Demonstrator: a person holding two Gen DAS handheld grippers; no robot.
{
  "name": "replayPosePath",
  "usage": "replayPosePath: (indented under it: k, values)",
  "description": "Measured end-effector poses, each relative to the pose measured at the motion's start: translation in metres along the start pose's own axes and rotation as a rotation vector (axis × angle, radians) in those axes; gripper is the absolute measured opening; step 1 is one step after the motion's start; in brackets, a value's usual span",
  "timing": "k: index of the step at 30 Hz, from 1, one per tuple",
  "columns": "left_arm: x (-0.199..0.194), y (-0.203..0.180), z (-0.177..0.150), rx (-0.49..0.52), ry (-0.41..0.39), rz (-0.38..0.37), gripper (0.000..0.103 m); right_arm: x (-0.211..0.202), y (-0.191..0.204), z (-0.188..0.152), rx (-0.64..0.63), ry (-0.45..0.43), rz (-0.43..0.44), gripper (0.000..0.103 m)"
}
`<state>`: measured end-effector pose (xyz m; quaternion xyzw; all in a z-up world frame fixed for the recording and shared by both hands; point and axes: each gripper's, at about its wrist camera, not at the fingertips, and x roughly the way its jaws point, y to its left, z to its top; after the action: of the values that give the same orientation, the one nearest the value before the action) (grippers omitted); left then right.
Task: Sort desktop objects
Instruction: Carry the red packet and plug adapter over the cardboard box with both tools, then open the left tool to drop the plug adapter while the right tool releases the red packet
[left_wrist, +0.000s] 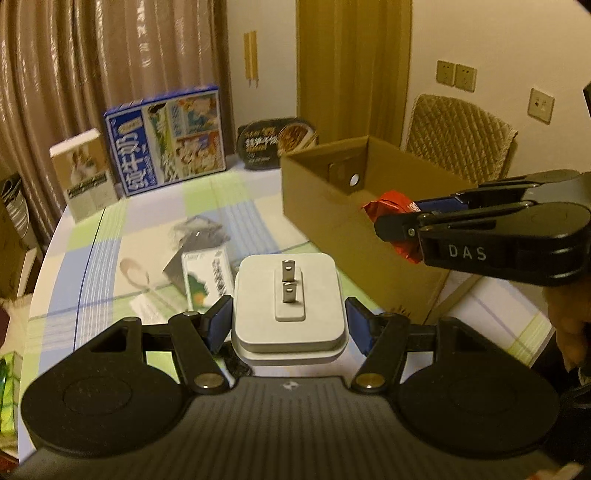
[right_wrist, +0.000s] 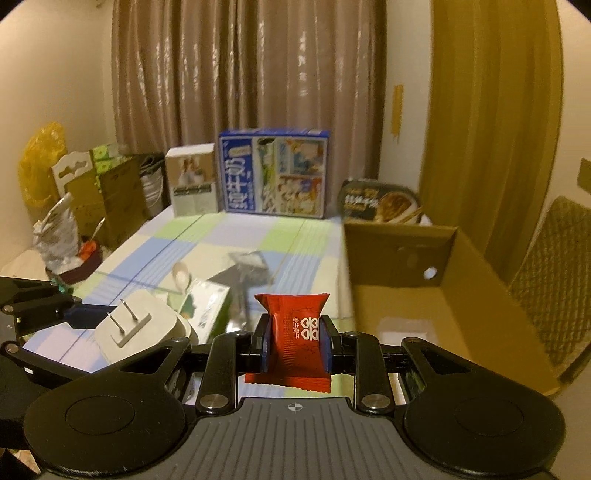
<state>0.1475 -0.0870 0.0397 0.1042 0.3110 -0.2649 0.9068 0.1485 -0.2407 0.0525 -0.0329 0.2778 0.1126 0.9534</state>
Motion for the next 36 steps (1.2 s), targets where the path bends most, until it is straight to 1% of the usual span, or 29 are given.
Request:
replayPosePath:
  k: [4, 9, 13, 17, 22, 26, 36]
  values:
    - [0.001, -0.016, 0.016, 0.017, -0.013, -0.017, 0.060, -0.009, -0.025, 0.010, 0.023, -0.022, -0.024, 0.023]
    - [0.011, -0.036, 0.038, 0.032, -0.022, -0.047, 0.060, -0.016, -0.068, 0.018, 0.055, -0.038, -0.076, 0.023]
    - [0.027, -0.055, 0.057, 0.047, -0.029, -0.074, 0.060, -0.012, -0.107, 0.018, 0.102, -0.025, -0.111, 0.023]
    - [0.049, -0.071, 0.071, 0.055, -0.025, -0.098, 0.060, -0.003, -0.138, 0.013, 0.142, -0.003, -0.118, 0.023]
    - [0.081, -0.089, 0.082, 0.061, -0.008, -0.129, 0.060, 0.012, -0.157, 0.006, 0.176, 0.022, -0.116, 0.023]
    - [0.099, -0.098, 0.085, 0.054, -0.009, -0.142, 0.061, 0.022, -0.169, -0.001, 0.194, 0.037, -0.118, 0.023]
    - [0.137, -0.113, 0.081, 0.074, 0.040, -0.181, 0.061, 0.039, -0.183, -0.013, 0.215, 0.066, -0.112, 0.023]
